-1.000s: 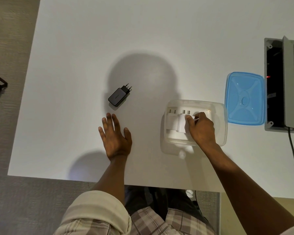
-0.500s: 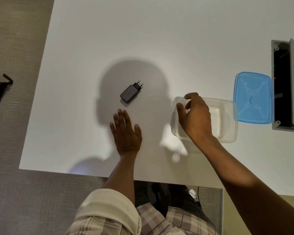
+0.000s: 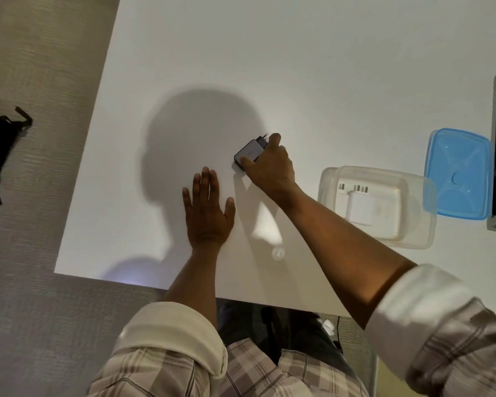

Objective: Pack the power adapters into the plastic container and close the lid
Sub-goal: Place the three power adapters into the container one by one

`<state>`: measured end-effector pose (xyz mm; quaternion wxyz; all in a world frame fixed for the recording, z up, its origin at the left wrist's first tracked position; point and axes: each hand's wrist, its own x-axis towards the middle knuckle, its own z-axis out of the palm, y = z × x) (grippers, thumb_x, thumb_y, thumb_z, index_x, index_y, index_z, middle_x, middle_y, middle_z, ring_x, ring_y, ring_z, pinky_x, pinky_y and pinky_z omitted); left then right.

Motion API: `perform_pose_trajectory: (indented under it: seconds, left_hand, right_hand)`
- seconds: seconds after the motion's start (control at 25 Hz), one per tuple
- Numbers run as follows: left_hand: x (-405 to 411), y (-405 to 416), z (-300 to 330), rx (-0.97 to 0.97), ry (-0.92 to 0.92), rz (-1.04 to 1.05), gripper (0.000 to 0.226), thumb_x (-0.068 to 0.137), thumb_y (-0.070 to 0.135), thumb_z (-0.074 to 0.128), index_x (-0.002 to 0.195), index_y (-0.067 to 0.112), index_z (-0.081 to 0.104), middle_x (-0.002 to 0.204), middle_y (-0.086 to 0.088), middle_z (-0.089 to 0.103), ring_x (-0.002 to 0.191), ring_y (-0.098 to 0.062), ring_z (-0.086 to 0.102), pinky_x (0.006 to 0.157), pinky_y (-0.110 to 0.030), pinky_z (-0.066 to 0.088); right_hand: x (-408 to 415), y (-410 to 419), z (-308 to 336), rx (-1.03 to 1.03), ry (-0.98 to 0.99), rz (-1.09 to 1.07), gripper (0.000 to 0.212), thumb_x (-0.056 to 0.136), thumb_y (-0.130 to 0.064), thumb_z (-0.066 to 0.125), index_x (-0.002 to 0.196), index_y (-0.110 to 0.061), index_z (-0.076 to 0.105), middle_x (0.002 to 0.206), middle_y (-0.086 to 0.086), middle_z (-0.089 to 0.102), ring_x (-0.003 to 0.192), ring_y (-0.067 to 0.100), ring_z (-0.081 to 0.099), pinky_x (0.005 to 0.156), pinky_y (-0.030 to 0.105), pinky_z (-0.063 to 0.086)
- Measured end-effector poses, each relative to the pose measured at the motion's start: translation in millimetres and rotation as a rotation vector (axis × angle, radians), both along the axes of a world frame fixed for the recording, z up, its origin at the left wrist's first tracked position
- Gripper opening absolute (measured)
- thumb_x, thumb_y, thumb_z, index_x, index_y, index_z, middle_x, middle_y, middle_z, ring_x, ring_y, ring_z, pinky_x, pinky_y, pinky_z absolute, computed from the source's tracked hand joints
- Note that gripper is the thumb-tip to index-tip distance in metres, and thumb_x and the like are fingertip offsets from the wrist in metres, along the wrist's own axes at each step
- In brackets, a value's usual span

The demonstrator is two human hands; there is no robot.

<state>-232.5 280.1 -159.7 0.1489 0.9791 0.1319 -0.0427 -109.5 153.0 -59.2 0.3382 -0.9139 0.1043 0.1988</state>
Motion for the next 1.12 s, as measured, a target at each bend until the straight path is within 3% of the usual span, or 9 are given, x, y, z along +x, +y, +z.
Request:
perform_pose_trajectory:
  seconds: [0.12,0.24,0.48,0.6,0.76,0.92,1.0,1.12]
  left_hand:
    - [-1.3,0.6,-0.9,0.004,-0.008,-0.002,0.071,0.099,0.05,0.03,0.159,0.015,0.013,0.167,-0.005,0.018,0.155,-0.024,0.015,0.125,-0.05,0.011]
    - [0.5,1.8,-2.4,0.0,-0.011,0.012,0.071,0.099,0.051,0.028,0.159,0.016,0.014,0.167,-0.005,0.018,0.155,-0.023,0.015,0.126,-0.049,0.011]
    - [-0.6,2.4,-3.9,0.008,-0.022,0.008,0.07,0.099,0.051,0.025,0.159,0.017,0.013,0.167,-0.004,0.017,0.155,-0.022,0.014,0.126,-0.049,0.012]
    - [0.0,2.0,-3.9,0.013,-0.013,0.013,0.071,0.098,0.05,0.027,0.159,0.017,0.013,0.168,-0.004,0.016,0.155,-0.023,0.014,0.125,-0.05,0.013]
    - [0.4,1.9,-4.0,0.026,0.003,0.009,0.072,0.098,0.051,0.028,0.159,0.018,0.011,0.168,-0.004,0.015,0.155,-0.023,0.014,0.125,-0.05,0.014]
    - [-0.5,1.9,-4.2,0.027,-0.004,0.013,0.072,0.098,0.052,0.026,0.159,0.018,0.011,0.168,-0.004,0.015,0.155,-0.023,0.014,0.125,-0.049,0.013]
    - [-0.1,1.7,-3.6,0.019,-0.001,0.009,0.072,0.098,0.051,0.026,0.159,0.018,0.01,0.168,-0.004,0.015,0.155,-0.023,0.014,0.125,-0.05,0.013]
    - [-0.5,0.9,-2.5,0.019,-0.002,0.006,0.072,0.098,0.051,0.026,0.159,0.018,0.01,0.168,-0.004,0.015,0.155,-0.024,0.014,0.125,-0.05,0.012]
  right_hand:
    - [5.8,20.1,-2.9,-0.13,-0.029,0.036,0.077,0.075,-0.05,0.072,0.13,-0.013,0.034,0.123,0.014,0.048,0.099,0.037,0.063,0.077,0.041,0.05]
    - [14.0,29.5,-7.0,-0.223,-0.036,0.069,0.08,0.075,-0.051,0.073,0.132,-0.011,0.033,0.127,0.016,0.044,0.101,0.04,0.06,0.076,0.04,0.047]
    - [21.6,29.0,-10.5,-0.217,-0.036,0.17,0.049,0.085,-0.013,0.06,0.127,-0.01,0.037,0.114,0.018,0.048,0.085,0.037,0.058,0.063,0.035,0.04]
    - [17.6,22.8,-12.7,-0.279,-0.076,0.241,0.036,0.092,-0.015,0.053,0.126,-0.012,0.04,0.109,0.016,0.05,0.077,0.033,0.056,0.061,0.035,0.041]
    - [11.5,12.6,-19.5,-0.298,-0.142,0.28,0.027,0.099,-0.021,0.047,0.124,-0.013,0.042,0.106,0.016,0.052,0.081,0.036,0.06,0.06,0.036,0.046]
    - [10.6,-2.1,-18.4,-0.123,-0.13,0.246,0.04,0.09,-0.02,0.059,0.125,-0.012,0.04,0.104,0.016,0.056,0.076,0.032,0.06,0.062,0.036,0.05]
    - [8.1,-15.5,-11.1,0.084,-0.082,0.16,0.05,0.084,-0.014,0.063,0.127,-0.012,0.037,0.102,0.015,0.061,0.076,0.029,0.063,0.064,0.032,0.053]
    - [-3.8,-42.4,10.2,0.499,0.028,0.006,0.04,0.088,-0.006,0.048,0.125,-0.014,0.037,0.096,0.01,0.063,0.071,0.016,0.067,0.06,0.02,0.055]
